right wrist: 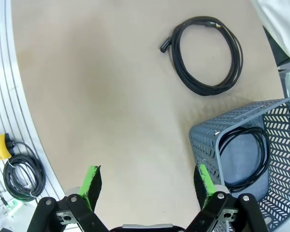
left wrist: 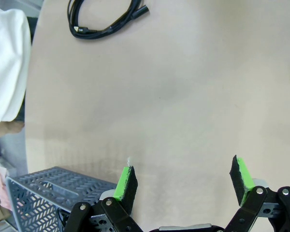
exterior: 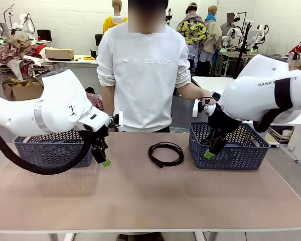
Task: Organize the cables according to human instructions.
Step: Pick up a bundle of cables and place it in the basket indicated by the human.
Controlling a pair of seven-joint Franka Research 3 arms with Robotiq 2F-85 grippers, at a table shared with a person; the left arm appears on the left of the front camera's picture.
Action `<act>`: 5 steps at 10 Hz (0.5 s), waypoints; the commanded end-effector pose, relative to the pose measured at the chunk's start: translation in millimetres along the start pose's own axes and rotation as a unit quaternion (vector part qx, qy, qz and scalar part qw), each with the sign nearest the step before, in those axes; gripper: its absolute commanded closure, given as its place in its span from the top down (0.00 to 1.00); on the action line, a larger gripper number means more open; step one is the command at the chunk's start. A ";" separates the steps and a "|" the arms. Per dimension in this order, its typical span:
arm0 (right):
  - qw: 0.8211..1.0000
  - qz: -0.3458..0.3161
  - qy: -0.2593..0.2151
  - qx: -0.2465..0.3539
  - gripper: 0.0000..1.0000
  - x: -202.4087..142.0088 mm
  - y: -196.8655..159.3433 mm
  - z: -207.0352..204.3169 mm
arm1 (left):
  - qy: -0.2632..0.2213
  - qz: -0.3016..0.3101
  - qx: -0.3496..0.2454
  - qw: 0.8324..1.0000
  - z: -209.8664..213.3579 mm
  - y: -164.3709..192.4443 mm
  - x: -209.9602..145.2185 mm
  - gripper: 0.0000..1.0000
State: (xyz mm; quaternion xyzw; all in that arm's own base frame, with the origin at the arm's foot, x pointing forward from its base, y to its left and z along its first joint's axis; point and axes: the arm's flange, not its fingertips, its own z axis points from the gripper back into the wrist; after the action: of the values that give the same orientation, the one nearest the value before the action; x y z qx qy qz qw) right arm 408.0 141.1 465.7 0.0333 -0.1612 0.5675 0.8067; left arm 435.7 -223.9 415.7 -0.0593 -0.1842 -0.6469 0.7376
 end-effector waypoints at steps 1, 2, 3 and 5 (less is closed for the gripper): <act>0.999 -0.037 0.018 -0.001 1.00 23.2 -1.5 4.6 | 0.000 0.000 -0.001 1.000 0.9 -0.5 -1.1 1.00; 0.997 -0.064 0.034 -0.002 1.00 37.5 -2.8 5.4 | 0.000 0.000 -0.001 1.000 0.9 -0.5 -1.1 1.00; 0.993 -0.105 0.051 0.010 1.00 51.7 -5.3 4.8 | 0.000 0.000 -0.001 1.000 0.9 -0.5 -1.1 1.00; 0.983 -0.161 0.085 0.006 1.00 81.6 -8.7 -1.1 | 0.000 0.000 -0.001 1.000 0.9 -0.5 -1.1 1.00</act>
State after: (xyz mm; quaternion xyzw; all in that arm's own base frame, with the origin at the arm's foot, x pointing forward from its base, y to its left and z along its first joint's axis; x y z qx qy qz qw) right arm 428.4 196.9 483.5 0.0227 -0.1084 0.4634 0.8792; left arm 435.6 -223.9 415.7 -0.0593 -0.1842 -0.6469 0.7376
